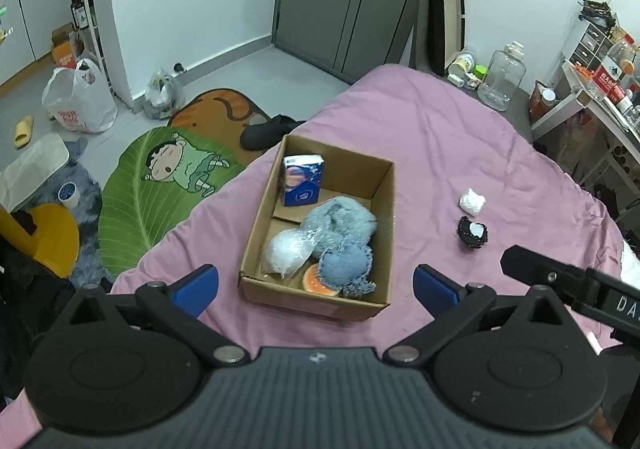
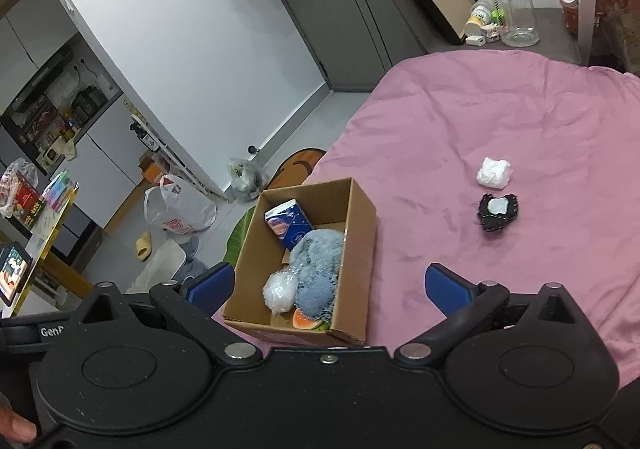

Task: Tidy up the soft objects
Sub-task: 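Move both grippers away from the box toward the black-and-white plush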

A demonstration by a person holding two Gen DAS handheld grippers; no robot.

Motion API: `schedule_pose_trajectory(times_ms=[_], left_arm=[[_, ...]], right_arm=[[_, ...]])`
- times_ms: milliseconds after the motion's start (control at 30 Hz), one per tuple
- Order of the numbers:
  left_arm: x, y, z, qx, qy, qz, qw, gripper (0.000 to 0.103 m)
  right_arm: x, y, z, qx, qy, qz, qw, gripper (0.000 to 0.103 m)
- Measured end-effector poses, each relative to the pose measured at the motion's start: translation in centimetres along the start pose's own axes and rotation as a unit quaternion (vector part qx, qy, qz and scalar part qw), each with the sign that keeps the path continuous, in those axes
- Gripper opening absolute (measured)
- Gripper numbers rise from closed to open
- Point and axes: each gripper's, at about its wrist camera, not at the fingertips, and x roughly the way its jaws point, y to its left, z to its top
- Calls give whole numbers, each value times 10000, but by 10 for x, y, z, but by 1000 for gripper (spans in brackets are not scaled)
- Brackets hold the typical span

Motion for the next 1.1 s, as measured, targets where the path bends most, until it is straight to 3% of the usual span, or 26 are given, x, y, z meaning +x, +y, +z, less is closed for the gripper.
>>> schedule_pose_trajectory(times_ms=[300, 867, 1100], left_arm=[[-18, -16, 1, 18, -263, -70, 9996, 103], [-17, -46, 8, 208, -356, -158, 9990, 103], [-7, -57, 14, 286, -268, -132, 9991, 103]], right_arm=[[-28, -18, 6, 152, -68, 163, 9997, 103], [-56, -59, 19, 287, -357, -212, 9987, 103], [-52, -69, 23, 111, -287, -421, 9986, 103]])
